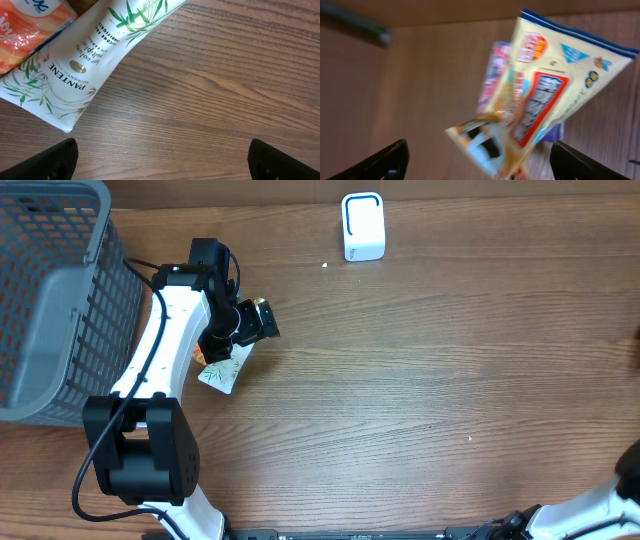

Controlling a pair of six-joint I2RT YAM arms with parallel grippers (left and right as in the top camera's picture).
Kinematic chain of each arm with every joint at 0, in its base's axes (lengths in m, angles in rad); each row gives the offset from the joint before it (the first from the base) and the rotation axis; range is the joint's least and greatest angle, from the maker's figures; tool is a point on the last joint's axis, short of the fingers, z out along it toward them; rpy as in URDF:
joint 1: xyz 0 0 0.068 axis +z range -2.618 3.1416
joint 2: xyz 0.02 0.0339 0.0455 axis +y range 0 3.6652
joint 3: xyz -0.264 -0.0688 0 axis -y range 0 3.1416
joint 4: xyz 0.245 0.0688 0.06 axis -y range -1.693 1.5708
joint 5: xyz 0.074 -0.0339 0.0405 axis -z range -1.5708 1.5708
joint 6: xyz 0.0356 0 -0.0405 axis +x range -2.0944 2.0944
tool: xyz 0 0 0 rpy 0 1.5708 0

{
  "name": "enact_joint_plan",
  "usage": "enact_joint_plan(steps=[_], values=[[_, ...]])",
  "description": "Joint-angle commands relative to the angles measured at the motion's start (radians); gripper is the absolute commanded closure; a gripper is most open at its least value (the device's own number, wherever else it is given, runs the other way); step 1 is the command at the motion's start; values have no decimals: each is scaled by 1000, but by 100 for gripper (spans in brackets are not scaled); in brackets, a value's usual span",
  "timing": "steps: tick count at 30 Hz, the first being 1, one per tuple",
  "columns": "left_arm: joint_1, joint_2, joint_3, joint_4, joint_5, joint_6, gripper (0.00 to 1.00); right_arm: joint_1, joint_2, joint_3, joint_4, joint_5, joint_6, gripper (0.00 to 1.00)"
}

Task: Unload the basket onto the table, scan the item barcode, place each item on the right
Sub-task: 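Carry the wipes bag off the right edge with the right gripper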

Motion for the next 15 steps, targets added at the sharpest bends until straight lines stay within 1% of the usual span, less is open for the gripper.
enact_joint_plan(steps=[1,3,5,7,10,15], values=[[-4,12,-7,2,-5,-3,0,2,-160,18,-14,-317,1,7],[-4,12,-7,2,-5,-3,0,3,-190,18,-33,-499,1,7],[-4,12,-7,2,-5,-3,0,7,-211,18,-63,-676,1,0],[-4,12,-7,2,-5,-3,0,15,-215,18,-93,-771,1,0],[-4,12,-7,9,-5,-3,0,34,-214,14,-148,-780,1,0],[-4,12,-7,15,5,-18,0,61,-214,13,-220,-732,1,0]])
